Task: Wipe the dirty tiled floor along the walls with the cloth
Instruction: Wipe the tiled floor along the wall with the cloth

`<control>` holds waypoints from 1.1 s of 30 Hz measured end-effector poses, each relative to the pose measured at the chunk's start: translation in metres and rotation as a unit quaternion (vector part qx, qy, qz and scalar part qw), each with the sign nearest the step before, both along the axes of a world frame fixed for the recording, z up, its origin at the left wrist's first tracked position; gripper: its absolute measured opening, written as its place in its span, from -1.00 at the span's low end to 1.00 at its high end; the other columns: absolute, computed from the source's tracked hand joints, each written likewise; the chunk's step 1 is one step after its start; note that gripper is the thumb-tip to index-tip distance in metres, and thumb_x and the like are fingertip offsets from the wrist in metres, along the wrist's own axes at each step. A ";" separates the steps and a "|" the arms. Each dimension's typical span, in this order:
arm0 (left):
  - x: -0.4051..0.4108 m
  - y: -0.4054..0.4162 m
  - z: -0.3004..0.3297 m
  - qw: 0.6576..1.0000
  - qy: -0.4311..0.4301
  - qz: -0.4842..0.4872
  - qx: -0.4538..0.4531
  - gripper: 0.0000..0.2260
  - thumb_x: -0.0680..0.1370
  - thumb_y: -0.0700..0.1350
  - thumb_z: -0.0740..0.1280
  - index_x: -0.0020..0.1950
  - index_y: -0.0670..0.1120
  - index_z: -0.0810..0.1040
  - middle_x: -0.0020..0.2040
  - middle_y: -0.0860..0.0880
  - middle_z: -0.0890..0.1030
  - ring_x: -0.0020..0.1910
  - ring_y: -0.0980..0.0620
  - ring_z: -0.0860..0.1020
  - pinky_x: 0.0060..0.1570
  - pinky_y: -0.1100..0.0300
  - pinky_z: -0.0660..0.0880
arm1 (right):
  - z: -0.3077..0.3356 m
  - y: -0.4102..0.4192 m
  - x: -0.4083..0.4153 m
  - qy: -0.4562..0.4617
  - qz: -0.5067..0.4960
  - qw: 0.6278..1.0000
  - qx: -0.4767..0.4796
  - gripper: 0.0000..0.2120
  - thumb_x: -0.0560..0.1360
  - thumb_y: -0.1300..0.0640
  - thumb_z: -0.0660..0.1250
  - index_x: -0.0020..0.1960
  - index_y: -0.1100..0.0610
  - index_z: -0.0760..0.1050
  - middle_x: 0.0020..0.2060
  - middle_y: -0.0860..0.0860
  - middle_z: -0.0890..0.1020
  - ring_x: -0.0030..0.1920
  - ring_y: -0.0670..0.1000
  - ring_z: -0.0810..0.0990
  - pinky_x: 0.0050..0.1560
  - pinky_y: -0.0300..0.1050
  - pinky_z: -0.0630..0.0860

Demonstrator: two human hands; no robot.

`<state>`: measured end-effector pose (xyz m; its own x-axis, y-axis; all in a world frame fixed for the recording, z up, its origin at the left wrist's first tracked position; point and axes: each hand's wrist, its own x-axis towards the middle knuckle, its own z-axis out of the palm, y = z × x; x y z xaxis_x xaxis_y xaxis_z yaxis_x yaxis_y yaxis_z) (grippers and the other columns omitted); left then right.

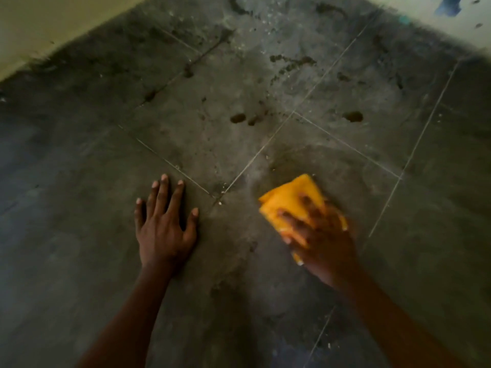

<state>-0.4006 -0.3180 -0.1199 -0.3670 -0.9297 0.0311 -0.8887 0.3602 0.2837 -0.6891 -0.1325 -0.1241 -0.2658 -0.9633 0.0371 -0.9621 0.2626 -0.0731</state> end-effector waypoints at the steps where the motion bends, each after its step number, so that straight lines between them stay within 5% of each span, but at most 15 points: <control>1: 0.001 -0.001 -0.003 1.000 -0.002 -0.002 -0.005 -0.35 0.64 0.28 0.04 0.71 0.09 0.15 0.74 -0.01 0.04 0.72 -0.02 -0.01 0.67 -0.17 -0.07 | -0.003 -0.010 -0.019 -0.007 -0.063 0.998 -0.009 -0.46 0.59 -0.36 0.03 0.56 -0.47 0.06 0.68 -0.08 0.06 0.54 0.23 0.29 0.44 0.31 0.25; 3: 0.000 -0.001 -0.008 1.000 -0.004 -0.004 -0.017 -0.36 0.65 0.27 0.05 0.71 0.10 0.13 0.74 -0.01 0.03 0.72 -0.02 -0.02 0.67 -0.15 -0.10 | -0.008 -0.055 -0.040 -0.052 -0.228 0.972 -0.018 -0.45 0.60 -0.37 0.02 0.57 -0.47 0.02 0.69 -0.14 -0.01 0.58 0.26 0.18 0.43 0.47 0.21; 5: 0.001 -0.004 -0.011 1.000 0.001 -0.004 -0.009 -0.36 0.65 0.28 0.03 0.72 0.11 0.10 0.74 0.01 0.00 0.72 0.00 -0.06 0.67 -0.13 -0.13 | -0.012 -0.109 -0.024 -0.089 -0.284 0.955 0.002 -0.45 0.62 -0.35 0.05 0.58 -0.47 0.00 0.69 -0.15 -0.06 0.63 0.29 0.05 0.43 0.59 0.07; 8: 0.003 -0.004 -0.006 1.000 0.006 -0.009 0.004 -0.36 0.64 0.28 0.04 0.71 0.13 0.15 0.74 0.04 0.01 0.72 0.02 -0.05 0.67 -0.12 -0.09 | -0.010 -0.128 0.040 -0.075 -0.115 0.990 -0.001 -0.43 0.58 -0.31 0.03 0.59 -0.43 0.07 0.69 -0.10 0.03 0.62 0.29 0.11 0.47 0.50 0.09; 12: 0.010 -0.020 0.007 0.999 0.014 -0.023 0.023 -0.41 0.62 0.23 0.13 0.64 0.10 0.33 0.69 0.00 0.24 0.64 -0.12 0.25 0.59 -0.13 0.16 | 0.006 -0.050 0.072 -0.020 0.104 0.994 -0.010 -0.48 0.61 -0.33 0.11 0.55 -0.49 0.10 0.67 -0.17 0.08 0.64 0.15 0.18 0.42 0.31 0.22; 14: 0.022 -0.035 0.012 0.999 -0.011 -0.045 0.001 -0.43 0.64 0.20 0.13 0.63 0.04 0.37 0.65 -0.03 0.32 0.58 -0.16 0.35 0.54 -0.15 0.24 | 0.010 -0.042 0.049 -0.011 0.091 0.996 -0.018 -0.48 0.60 -0.34 0.13 0.54 -0.48 0.15 0.67 -0.16 0.12 0.60 0.16 0.27 0.41 0.29 0.29; 19: 0.036 -0.052 -0.003 0.999 0.005 -0.026 -0.026 -0.47 0.71 0.13 0.08 0.68 0.05 0.24 0.72 0.00 0.16 0.69 -0.05 0.13 0.65 -0.12 0.07 | -0.006 -0.147 0.067 -0.067 -0.107 0.991 -0.045 -0.51 0.62 -0.30 0.11 0.55 -0.39 0.25 0.66 -0.06 0.20 0.55 0.31 0.26 0.41 0.45 0.19; 26: 0.039 -0.051 -0.009 0.997 0.047 0.034 -0.050 -0.49 0.68 0.02 0.16 0.64 -0.02 0.33 0.70 -0.04 0.21 0.68 -0.04 0.18 0.63 -0.15 0.12 | -0.003 -0.096 0.104 -0.014 0.161 0.986 -0.028 -0.49 0.64 -0.23 0.13 0.57 -0.42 0.15 0.67 -0.17 0.11 0.61 0.16 0.23 0.42 0.30 0.19; 29: 0.039 -0.052 -0.007 0.998 0.040 0.029 -0.047 -0.49 0.69 0.02 0.14 0.66 -0.03 0.30 0.71 -0.05 0.18 0.69 -0.04 0.14 0.64 -0.15 0.09 | 0.004 -0.096 0.072 -0.016 0.105 0.994 -0.007 -0.46 0.59 -0.21 0.15 0.56 -0.40 0.22 0.66 -0.14 0.16 0.54 0.21 0.31 0.34 0.29 0.30; 33: 0.037 -0.052 -0.009 0.998 0.041 0.039 -0.042 -0.49 0.69 0.02 0.15 0.66 -0.02 0.30 0.71 -0.04 0.18 0.69 -0.04 0.13 0.65 -0.16 0.06 | -0.004 -0.197 0.098 -0.104 -0.009 0.993 -0.058 -0.53 0.59 -0.14 0.17 0.50 -0.25 0.42 0.59 -0.01 0.37 0.46 0.33 0.39 0.35 0.47 0.31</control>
<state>-0.3637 -0.3700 -0.1285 -0.2871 -0.9480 0.1375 -0.8900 0.3170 0.3278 -0.5908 -0.3298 -0.1278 -0.2955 -0.9511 0.0897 -0.9186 0.2570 -0.3002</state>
